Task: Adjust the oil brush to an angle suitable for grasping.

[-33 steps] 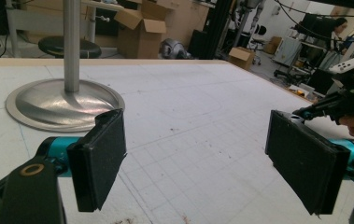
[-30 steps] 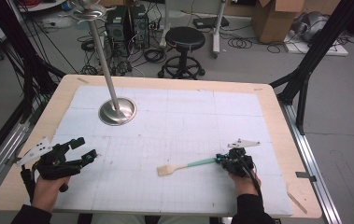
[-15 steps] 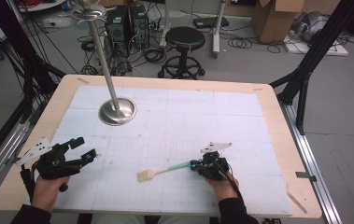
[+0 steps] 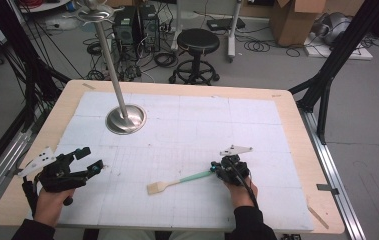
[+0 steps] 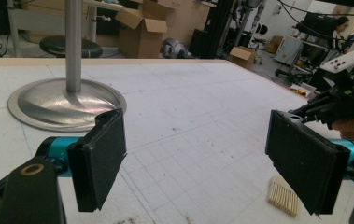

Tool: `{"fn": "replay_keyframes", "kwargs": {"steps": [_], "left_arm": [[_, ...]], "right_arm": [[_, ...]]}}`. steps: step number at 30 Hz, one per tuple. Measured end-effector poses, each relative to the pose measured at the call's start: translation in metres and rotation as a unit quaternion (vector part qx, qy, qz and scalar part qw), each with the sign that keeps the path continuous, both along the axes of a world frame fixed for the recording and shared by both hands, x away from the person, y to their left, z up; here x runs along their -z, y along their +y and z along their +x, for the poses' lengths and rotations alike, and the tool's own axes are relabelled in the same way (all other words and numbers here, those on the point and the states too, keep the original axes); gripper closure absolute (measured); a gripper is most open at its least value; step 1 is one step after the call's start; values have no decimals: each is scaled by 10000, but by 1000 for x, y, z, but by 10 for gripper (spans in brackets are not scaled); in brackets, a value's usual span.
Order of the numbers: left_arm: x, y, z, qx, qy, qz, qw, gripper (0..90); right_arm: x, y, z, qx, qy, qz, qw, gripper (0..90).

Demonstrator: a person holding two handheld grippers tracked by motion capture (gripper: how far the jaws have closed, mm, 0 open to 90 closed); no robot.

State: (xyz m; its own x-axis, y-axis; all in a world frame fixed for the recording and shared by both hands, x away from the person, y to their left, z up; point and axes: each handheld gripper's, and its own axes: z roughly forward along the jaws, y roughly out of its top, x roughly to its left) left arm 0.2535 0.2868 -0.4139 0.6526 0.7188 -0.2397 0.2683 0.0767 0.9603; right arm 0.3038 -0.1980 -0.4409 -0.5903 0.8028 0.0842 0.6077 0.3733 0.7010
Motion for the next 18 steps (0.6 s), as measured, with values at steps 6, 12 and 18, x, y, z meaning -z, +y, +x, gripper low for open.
{"fn": "replay_keyframes", "kwargs": {"steps": [6,12,18], "left_arm": [[0,1,-1,-6,0,-11,10000,207],[0,0,0,-12,4,-4,10000,207],[0,1,0,-10,2,1,10000,207]], "right_arm": [[1,8,-15,-178,58,73,9998,896],[2,21,-28,-222,138,238,9994,896],[4,47,-32,-476,75,313,9983,895]]}}
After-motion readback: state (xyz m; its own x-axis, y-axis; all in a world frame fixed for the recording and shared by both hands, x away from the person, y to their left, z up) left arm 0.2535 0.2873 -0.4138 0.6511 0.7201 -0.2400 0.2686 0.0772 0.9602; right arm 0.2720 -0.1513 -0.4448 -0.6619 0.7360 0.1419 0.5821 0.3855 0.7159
